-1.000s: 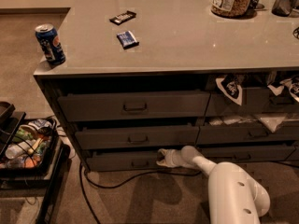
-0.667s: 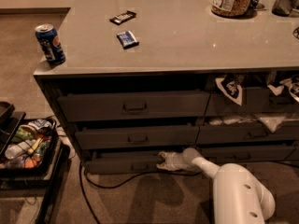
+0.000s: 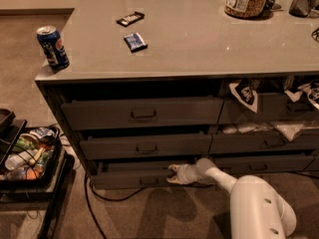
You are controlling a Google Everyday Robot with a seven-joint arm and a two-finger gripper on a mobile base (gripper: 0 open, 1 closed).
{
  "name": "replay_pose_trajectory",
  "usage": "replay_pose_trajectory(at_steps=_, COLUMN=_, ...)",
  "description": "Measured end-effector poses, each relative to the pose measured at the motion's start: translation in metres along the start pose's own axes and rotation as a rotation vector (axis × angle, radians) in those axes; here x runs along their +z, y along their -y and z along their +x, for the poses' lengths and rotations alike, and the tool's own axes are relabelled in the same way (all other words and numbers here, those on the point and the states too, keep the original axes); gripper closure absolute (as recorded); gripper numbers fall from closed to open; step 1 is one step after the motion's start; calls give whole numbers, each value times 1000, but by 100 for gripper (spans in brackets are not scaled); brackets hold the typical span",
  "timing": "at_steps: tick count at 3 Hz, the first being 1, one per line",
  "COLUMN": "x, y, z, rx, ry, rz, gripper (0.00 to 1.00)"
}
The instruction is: Open bottom drawer
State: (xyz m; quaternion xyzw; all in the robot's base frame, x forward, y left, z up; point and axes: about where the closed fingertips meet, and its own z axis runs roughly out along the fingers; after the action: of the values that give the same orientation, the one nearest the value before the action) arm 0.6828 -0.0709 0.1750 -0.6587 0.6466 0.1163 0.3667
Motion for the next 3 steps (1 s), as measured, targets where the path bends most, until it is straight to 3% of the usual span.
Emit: replay_pose_trajectory(at_steps=3, x=-8, y=-14, z=-3, rx=-4, ry=28, rz=-43, gripper=100)
